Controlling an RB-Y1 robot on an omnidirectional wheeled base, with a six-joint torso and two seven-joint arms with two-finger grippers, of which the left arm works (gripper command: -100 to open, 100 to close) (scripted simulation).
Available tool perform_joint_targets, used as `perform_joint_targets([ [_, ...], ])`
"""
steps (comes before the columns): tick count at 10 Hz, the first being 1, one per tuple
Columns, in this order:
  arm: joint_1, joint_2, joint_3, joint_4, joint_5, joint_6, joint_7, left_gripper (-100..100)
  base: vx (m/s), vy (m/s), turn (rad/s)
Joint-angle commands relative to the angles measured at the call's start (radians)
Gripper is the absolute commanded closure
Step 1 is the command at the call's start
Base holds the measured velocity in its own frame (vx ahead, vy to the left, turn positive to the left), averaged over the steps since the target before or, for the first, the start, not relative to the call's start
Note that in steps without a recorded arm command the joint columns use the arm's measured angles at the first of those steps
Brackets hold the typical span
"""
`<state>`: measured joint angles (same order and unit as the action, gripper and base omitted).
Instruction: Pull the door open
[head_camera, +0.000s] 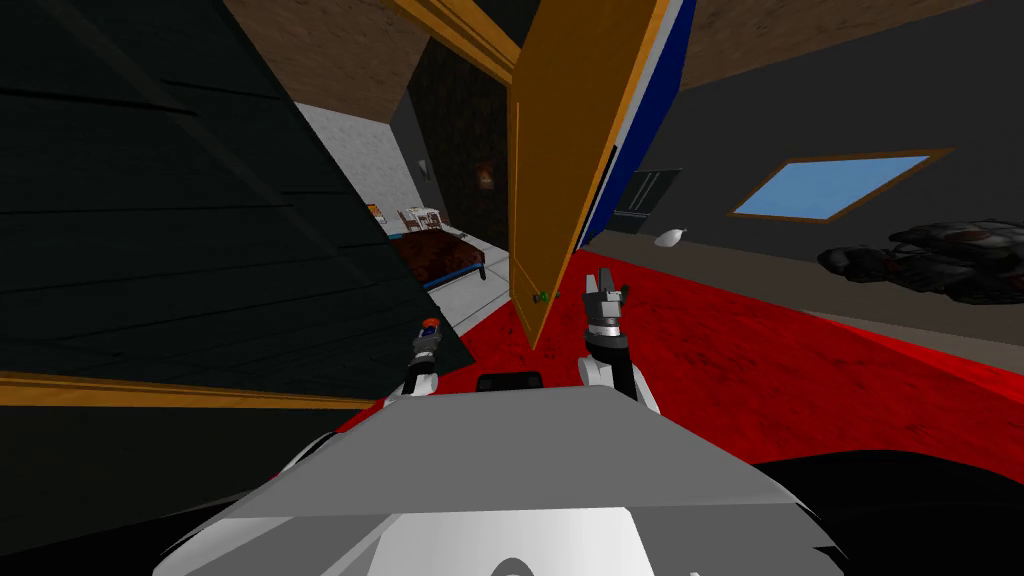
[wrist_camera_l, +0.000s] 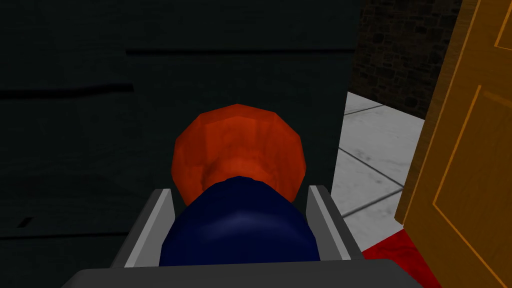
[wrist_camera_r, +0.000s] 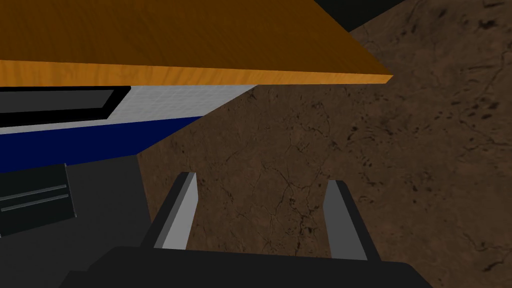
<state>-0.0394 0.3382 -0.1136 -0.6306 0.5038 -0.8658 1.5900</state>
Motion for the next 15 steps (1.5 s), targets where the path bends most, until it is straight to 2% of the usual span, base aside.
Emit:
perform_joint_targets([
  [1,0.000,0.000,0.000,0.000,0.000,0.000,0.000,100,-0.100,0.004,-0.023],
  [2,0.010,0.010,-0.027,-0.007,-0.014,-0.006,0.023,100,-0.174,0.021,-0.065],
  [8,0.037,0.055,-0.112,-0.038,-0.061,-0.033,0.100,100,-0.236,0.037,-0.063],
  [9,0.040,0.060,-0.120,-0.042,-0.066,-0.036,0.108,100,-0.230,0.032,-0.037],
  [10,0.036,0.055,-0.113,-0.037,-0.063,-0.034,0.098,100,-0.109,0.008,-0.012],
  [11,0.051,0.070,-0.135,-0.041,-0.073,-0.051,0.121,100,-0.136,0.009,-0.110],
  [12,0.054,0.075,-0.141,-0.042,-0.076,-0.056,0.127,100,-0.188,0.050,-0.089],
  [15,0.078,0.106,-0.177,-0.049,-0.092,-0.091,0.167,100,-0.203,0.049,-0.085],
])
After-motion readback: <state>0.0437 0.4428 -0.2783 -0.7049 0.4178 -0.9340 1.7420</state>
